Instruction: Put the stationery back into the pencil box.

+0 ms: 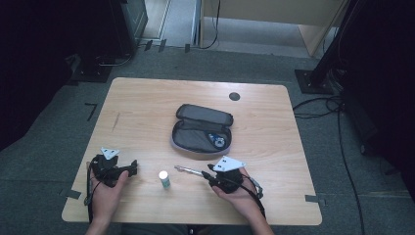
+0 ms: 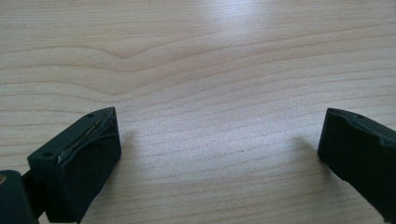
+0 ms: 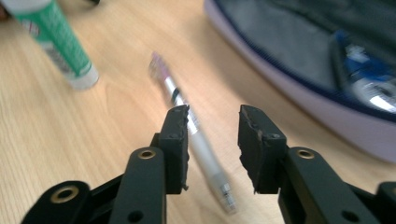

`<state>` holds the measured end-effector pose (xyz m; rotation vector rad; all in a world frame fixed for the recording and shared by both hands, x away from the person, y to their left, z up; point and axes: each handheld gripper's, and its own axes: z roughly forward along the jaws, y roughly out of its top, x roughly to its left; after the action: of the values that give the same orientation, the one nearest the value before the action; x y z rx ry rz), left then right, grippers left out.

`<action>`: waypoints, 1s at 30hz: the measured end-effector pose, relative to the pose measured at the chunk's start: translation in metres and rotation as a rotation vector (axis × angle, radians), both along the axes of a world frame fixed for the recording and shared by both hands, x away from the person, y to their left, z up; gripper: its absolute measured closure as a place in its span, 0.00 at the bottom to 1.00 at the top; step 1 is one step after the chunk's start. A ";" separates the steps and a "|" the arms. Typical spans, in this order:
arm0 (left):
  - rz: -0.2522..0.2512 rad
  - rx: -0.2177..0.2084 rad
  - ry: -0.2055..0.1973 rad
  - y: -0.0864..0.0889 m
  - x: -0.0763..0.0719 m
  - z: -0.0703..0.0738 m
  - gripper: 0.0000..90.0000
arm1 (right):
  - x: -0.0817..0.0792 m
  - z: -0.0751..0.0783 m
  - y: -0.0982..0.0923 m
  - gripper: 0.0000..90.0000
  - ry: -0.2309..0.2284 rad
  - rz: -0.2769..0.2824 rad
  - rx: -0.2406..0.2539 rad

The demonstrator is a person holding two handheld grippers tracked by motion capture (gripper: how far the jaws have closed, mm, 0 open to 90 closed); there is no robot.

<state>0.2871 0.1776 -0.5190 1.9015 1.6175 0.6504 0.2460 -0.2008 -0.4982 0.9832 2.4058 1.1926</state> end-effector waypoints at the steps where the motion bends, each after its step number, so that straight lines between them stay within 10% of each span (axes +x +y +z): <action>1: 0.000 0.000 0.000 0.000 0.000 0.000 0.00 | 0.000 -0.003 0.001 0.71 0.007 0.003 -0.005; 14: 0.000 0.000 0.000 0.000 0.000 0.000 0.00 | 0.009 -0.019 0.000 0.79 0.065 0.003 -0.014; 30: 0.000 0.000 0.000 0.000 0.000 0.000 0.00 | 0.001 -0.021 0.005 0.90 -0.013 0.028 -0.069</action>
<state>0.2871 0.1776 -0.5190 1.9018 1.6172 0.6505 0.2472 -0.1955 -0.5189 0.9219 2.4408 1.1131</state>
